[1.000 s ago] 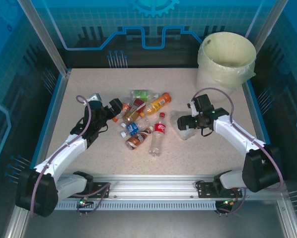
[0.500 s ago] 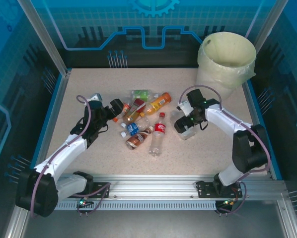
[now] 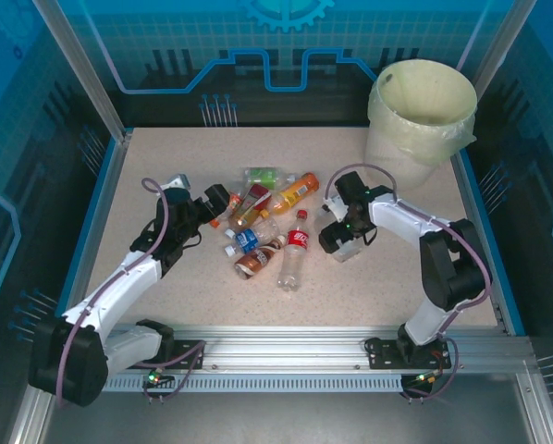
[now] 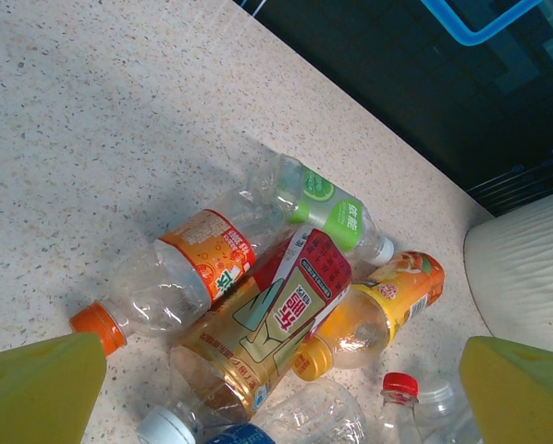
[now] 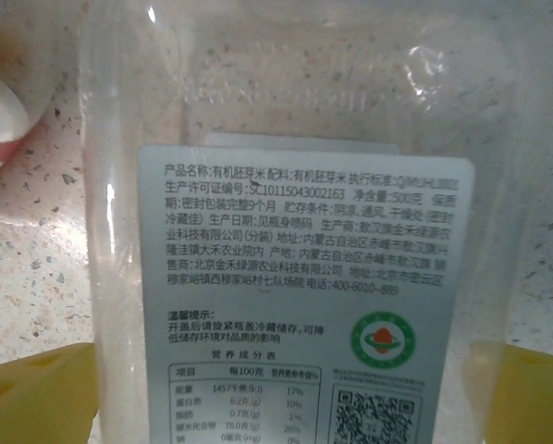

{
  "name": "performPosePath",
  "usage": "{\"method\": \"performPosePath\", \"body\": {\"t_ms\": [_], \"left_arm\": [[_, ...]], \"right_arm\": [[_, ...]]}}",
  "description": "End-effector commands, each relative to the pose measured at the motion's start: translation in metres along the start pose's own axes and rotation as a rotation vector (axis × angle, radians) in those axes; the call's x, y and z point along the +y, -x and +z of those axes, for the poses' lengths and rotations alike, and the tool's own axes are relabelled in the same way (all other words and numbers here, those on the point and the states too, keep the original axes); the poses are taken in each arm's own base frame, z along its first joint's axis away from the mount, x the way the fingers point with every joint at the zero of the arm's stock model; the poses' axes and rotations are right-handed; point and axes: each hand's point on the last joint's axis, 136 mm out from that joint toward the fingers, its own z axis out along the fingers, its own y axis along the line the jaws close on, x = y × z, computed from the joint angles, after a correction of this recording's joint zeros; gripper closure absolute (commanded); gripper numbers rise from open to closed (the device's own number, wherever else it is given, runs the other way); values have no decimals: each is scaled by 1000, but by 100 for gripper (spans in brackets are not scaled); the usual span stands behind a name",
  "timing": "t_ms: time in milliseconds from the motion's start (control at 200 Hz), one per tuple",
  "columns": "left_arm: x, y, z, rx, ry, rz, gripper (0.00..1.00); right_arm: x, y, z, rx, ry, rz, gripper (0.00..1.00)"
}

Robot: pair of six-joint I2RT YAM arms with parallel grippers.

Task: Put the plastic bottles in the bin

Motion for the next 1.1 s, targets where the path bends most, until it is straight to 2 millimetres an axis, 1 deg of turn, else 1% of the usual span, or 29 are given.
{"method": "performPosePath", "body": {"t_ms": [0,105,185,245,315,360,465,640,760,830,910,1010,1095], "left_arm": [[0,0,-3,4,-14,-11,1],[-14,-3,-3,48,-75,5,1],[-30,-7,-3,93,-139,12,1],[-42,-9,-3,125,-191,12,1],[-52,-12,-3,157,-228,6,1],[-58,-13,-3,168,-245,1,1],[-75,-15,-5,179,-280,17,1],[-113,-21,-16,192,-361,91,1],[-147,-28,-29,204,-470,191,1],[-162,-33,-38,212,-534,247,1],[-175,-39,-46,233,-605,286,1],[-185,-43,-54,247,-677,313,1],[-192,-46,-61,256,-733,326,1]], "right_arm": [[3,-7,12,31,-31,-5,0],[3,-6,14,27,-51,-10,0],[5,-5,14,14,-44,-6,3],[5,-3,11,-1,-42,0,9],[8,0,5,-28,-34,0,21],[9,2,0,-50,-27,-5,25],[10,7,-18,-106,-27,-15,28],[8,25,-59,-238,-36,-2,31],[12,45,-96,-376,-8,14,32],[12,59,-120,-460,3,32,33],[12,74,-151,-562,18,54,34],[10,92,-191,-692,48,73,34],[7,106,-219,-772,81,75,34]]}}
